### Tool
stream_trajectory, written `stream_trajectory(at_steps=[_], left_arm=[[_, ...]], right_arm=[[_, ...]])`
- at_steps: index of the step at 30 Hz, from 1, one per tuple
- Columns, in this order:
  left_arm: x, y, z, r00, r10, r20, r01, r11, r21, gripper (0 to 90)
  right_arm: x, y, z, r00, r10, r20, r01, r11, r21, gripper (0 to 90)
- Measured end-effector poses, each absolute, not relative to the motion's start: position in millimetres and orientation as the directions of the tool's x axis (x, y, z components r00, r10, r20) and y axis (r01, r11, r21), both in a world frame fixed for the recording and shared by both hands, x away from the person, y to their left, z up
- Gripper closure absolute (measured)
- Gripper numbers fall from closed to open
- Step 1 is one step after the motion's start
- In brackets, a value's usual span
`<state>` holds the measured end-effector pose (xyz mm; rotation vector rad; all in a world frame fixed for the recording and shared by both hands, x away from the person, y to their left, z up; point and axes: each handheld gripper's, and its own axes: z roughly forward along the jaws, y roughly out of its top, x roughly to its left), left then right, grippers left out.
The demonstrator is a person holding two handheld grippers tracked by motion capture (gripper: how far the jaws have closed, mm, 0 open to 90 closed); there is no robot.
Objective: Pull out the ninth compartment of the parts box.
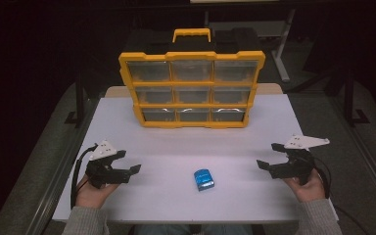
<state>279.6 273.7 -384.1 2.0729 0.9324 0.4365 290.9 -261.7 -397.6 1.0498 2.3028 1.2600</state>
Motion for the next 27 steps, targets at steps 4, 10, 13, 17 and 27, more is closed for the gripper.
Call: stream_trajectory(at_steps=[4,10,13,17,27], left_arm=[[279.9,273.1,-386.6,0.668,0.744,-0.02,0.47,-0.4,0.787,22.7],[278.9,271.5,-388.1,0.662,0.748,-0.034,0.478,-0.387,0.788,22.9],[279.6,273.7,-388.2,0.673,0.739,-0.019,0.471,-0.409,0.781,22.9],[279.4,272.7,-389.5,0.667,0.744,-0.038,0.477,-0.388,0.789,23.0],[281.1,268.3,-391.6,0.693,0.719,-0.047,0.476,-0.408,0.779,24.0]], right_arm=[[292.1,-262.1,-399.4,-0.682,0.727,0.078,0.462,0.345,0.817,14.0],[291.2,-262.2,-398.8,-0.683,0.727,0.072,0.457,0.347,0.819,14.0],[290.9,-261.6,-398.4,-0.683,0.727,0.073,0.456,0.345,0.821,14.0],[289.9,-260.7,-398.0,-0.682,0.728,0.07,0.453,0.346,0.821,14.0],[290.5,-259.6,-397.9,-0.685,0.724,0.081,0.455,0.339,0.824,14.1]])
